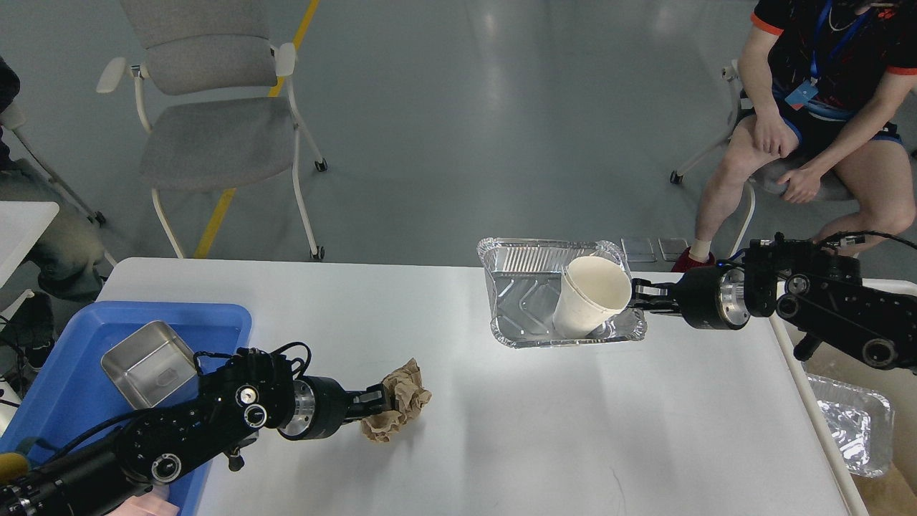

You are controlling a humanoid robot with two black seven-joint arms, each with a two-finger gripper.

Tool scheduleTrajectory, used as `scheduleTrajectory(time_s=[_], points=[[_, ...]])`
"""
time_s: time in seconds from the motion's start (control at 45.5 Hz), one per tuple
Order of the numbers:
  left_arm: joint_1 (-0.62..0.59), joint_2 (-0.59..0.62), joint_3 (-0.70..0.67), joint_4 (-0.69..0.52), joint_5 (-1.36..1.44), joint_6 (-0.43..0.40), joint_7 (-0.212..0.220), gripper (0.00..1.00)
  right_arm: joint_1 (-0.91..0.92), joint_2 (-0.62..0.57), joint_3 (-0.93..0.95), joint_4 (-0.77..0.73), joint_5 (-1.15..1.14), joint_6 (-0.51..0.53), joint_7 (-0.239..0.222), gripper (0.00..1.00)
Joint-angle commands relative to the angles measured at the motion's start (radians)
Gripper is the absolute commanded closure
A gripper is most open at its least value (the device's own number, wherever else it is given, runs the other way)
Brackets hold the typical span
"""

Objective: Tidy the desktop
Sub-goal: 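Grasp the crumpled brown paper bag with the left gripper, then lift the paper bag and drop it into the foil tray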

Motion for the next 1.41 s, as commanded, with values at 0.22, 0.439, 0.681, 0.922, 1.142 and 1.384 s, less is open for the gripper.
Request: scheduleTrajectory(time_s=[0.22, 0.439, 0.681, 0.922, 1.142, 1.384], points=[[-0.113, 0.477, -0.027, -0.410, -0.064, -0.034, -0.010, 1.00, 0.000, -0.008, 0.000, -0.002, -0.001, 0.000, 0.000, 1.00], [-0.190, 0.817, -0.176, -0.576, -0.301, -0.181, -0.027, 1.00, 0.000, 0.003, 0.000, -0.002, -0.001, -0.002, -0.002, 1.00], [-0.216, 0.989, -0.427, -0.573, -0.436, -0.376, -0.033, 1.00, 0.000, -0.001, 0.000, 0.000, 0.001, 0.000, -0.002, 1.00], [-0.217, 1.010, -0.512, -0.559, -0.469, -0.424, -0.028, 1.00, 0.000, 0.002, 0.000, 0.000, 0.001, 0.000, 0.000, 1.00], [-0.251, 0.742, -0.486, -0.527, -0.405, -0.341, 0.004, 1.00, 0.001, -0.001, 0.000, 0.003, 0.001, 0.000, 0.000, 1.00], [-0.427, 0.313, -0.285, -0.289, -0.190, -0.318, 0.016, 1.00, 0.001, 0.002, 0.000, 0.005, 0.001, -0.002, 0.000, 1.00]])
